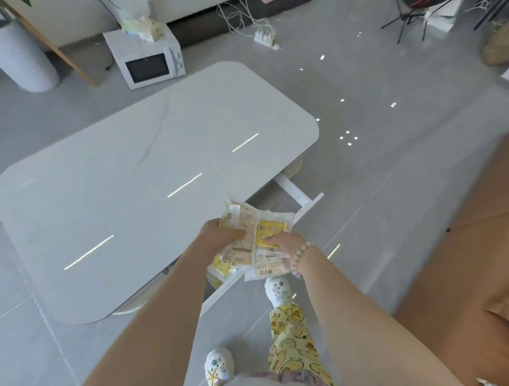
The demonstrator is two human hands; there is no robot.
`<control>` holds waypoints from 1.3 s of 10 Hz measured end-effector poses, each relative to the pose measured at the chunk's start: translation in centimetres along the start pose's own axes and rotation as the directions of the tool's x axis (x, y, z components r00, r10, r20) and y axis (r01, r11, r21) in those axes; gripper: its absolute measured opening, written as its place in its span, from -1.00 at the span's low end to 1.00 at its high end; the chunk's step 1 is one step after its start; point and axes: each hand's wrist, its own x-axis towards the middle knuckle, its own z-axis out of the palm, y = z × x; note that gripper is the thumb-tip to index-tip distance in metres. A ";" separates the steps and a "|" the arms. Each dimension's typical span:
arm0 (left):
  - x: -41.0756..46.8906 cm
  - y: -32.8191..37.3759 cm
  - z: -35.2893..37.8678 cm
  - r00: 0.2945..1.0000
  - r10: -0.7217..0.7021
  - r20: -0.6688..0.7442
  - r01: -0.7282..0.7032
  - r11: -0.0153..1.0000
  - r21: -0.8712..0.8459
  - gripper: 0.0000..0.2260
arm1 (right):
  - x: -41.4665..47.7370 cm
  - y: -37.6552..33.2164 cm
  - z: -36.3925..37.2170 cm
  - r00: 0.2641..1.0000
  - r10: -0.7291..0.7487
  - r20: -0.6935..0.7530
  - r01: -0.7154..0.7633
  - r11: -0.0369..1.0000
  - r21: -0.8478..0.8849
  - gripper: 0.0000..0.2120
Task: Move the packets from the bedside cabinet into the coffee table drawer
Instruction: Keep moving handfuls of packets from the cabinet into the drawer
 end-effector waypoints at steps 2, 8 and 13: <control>5.3 3.2 3.2 0.992 -0.114 -0.055 0.111 0.992 -0.059 -0.72 | 6.8 -3.3 -4.3 0.996 0.051 0.078 -0.044 0.995 -0.085 -0.46; 28.1 -0.7 14.0 0.893 -0.336 -0.300 0.343 0.939 -0.030 -0.45 | 34.4 -3.1 -9.9 0.957 0.259 0.128 -0.182 0.885 -0.430 -0.51; 45.6 -12.4 14.1 0.862 -0.233 -0.450 0.425 0.816 0.391 -0.47 | 52.8 5.5 -3.1 0.983 0.162 0.082 -0.080 0.792 -0.605 -0.75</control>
